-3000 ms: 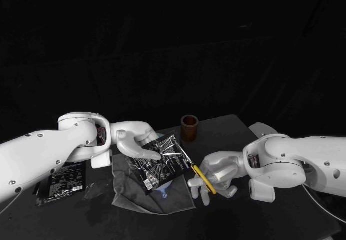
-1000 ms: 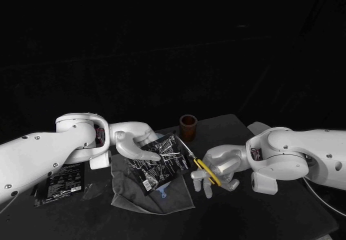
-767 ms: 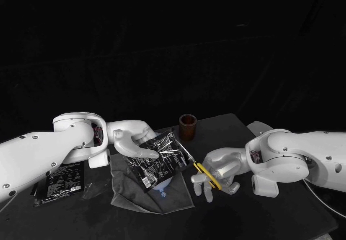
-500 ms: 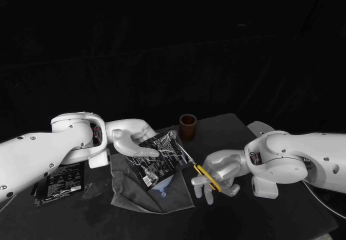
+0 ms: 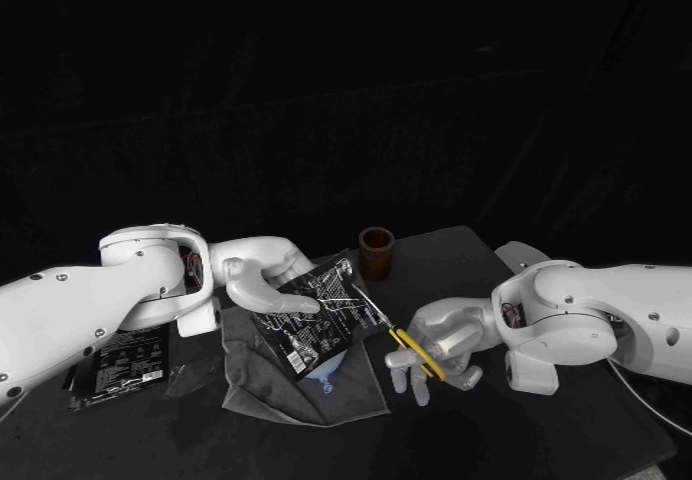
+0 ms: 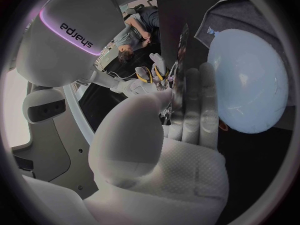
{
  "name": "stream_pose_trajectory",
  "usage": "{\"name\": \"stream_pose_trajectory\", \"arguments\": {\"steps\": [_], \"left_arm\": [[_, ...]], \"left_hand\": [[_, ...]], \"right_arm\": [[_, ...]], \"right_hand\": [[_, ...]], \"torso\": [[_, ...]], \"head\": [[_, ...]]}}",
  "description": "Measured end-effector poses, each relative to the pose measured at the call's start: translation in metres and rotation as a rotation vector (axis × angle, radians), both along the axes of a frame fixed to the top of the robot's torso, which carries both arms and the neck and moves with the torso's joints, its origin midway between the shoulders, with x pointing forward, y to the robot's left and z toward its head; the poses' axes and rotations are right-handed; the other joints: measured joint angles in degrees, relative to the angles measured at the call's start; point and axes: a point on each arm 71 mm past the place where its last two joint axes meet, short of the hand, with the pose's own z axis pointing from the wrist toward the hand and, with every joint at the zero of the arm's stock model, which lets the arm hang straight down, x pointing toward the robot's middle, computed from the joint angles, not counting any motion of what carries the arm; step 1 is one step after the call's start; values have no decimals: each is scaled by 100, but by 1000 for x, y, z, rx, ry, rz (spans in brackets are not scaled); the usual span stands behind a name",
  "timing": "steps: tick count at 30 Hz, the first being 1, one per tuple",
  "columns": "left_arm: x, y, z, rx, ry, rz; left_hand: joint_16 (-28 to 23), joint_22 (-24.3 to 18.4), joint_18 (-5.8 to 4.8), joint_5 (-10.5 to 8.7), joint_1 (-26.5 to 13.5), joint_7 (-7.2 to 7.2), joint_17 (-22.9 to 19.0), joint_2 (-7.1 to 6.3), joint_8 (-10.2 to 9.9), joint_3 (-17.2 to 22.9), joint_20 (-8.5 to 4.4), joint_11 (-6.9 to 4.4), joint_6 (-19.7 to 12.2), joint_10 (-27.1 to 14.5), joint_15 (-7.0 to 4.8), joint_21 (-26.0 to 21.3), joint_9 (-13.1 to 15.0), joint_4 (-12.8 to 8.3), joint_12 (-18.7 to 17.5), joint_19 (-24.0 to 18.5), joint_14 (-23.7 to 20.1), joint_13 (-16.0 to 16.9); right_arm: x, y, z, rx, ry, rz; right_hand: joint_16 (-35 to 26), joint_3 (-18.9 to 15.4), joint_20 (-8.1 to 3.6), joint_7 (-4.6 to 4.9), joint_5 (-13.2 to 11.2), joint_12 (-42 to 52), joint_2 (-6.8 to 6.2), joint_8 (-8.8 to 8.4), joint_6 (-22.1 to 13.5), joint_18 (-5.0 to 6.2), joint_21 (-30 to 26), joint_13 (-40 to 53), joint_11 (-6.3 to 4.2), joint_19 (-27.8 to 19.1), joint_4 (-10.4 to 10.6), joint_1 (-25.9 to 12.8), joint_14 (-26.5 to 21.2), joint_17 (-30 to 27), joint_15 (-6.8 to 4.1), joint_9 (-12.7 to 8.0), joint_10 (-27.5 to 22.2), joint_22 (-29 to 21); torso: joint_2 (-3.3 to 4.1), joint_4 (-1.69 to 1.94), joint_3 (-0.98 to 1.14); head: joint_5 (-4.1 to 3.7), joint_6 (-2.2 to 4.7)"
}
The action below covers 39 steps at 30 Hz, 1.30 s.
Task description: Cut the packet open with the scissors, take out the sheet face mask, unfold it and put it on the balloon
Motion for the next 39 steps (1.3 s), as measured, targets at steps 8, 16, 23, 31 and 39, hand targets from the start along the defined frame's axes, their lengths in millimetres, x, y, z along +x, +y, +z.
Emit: {"name": "stream_pose_trajectory", "arguments": {"steps": [8,16,23,31,39], "left_arm": [[-2,-1,0,-2,0,-6],[-3,-2,1,-2,0,-12],[-3,-2,1,0,1,-12],[-4,-2,0,1,3,-15],[-5,-3,1,1,4,-20]], "left_hand": [[0,5,4,6,0,-1,4,0,-10,0,7,1,-1,-1,0,0,0,0,-1,-7,-1,-1],[0,5,8,6,0,-1,7,0,17,0,8,-3,-3,3,1,0,0,0,-1,-7,-1,4],[0,4,12,5,0,-6,8,0,18,0,8,-13,-9,13,9,-1,0,0,-6,-7,-9,4],[0,4,13,2,0,12,8,0,17,0,9,-13,7,13,10,-1,0,0,-6,-7,-9,4],[0,10,10,-14,0,-1,15,0,3,0,9,-12,20,12,11,-2,0,0,-6,-7,-8,3]], "right_arm": [[-1,1,3,0,-10,7],[1,0,10,1,-32,7],[2,-3,14,2,-45,1],[5,-1,16,2,-52,10],[9,4,15,2,-50,27]], "right_hand": [[0,0,0,0,0,-24,0,0,0,-2,-23,-22,0,0,0,0,0,1,0,-11,0,-2],[-1,0,0,-1,0,-31,0,0,0,-5,-48,-41,0,0,0,0,0,5,0,-18,0,-1],[-1,0,0,-1,0,-59,0,0,-1,-11,-77,-75,1,0,0,0,0,5,0,-25,-1,2],[-2,-40,0,-2,0,-205,0,0,0,50,-112,-194,50,0,7,0,0,1,0,-61,-115,2],[-20,-16,75,148,0,-311,-313,-67,-172,50,-189,-601,179,-75,32,-43,14,0,97,-155,-587,0]], "torso": [[1,-1,3],[0,0,3],[0,3,-1],[1,7,-4],[3,11,-4]], "head": [[8,3],[12,-1],[-2,20],[-9,37],[-1,23]]}}
